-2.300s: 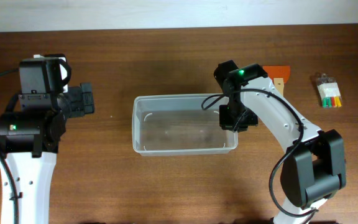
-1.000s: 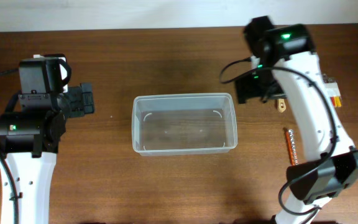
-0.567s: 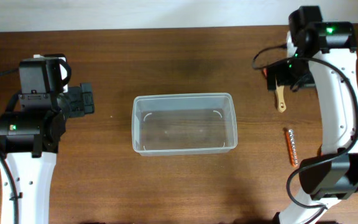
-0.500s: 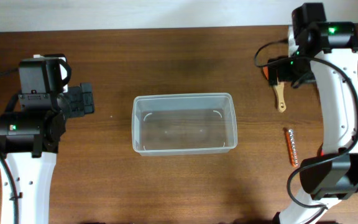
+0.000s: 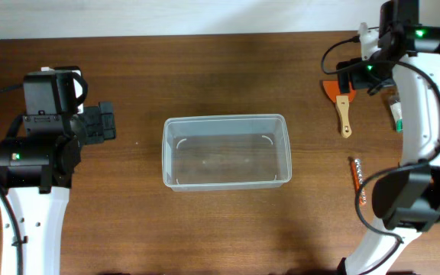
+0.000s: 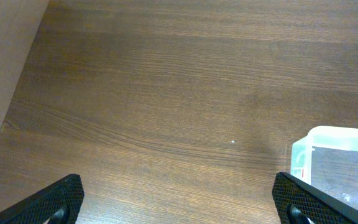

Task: Pack container
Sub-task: 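Move the right gripper up and over the orange scraper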

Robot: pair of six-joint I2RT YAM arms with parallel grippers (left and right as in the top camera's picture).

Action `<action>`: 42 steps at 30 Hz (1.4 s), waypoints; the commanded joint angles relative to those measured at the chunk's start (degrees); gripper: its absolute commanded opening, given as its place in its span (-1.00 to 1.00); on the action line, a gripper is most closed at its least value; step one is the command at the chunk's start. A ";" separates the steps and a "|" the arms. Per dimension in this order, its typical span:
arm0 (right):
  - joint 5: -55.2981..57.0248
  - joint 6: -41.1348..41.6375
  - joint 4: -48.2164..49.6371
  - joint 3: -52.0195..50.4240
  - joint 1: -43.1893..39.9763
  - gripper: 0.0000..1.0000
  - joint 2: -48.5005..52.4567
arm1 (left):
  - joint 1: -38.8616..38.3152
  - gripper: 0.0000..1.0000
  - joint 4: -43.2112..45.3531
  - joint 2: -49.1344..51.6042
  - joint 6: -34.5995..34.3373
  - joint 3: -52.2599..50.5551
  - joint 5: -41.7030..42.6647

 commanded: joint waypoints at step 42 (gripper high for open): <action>-2.43 4.79 -1.86 1.01 -3.39 0.97 19.10 | -0.02 0.98 -0.09 -0.15 -0.57 1.27 -0.83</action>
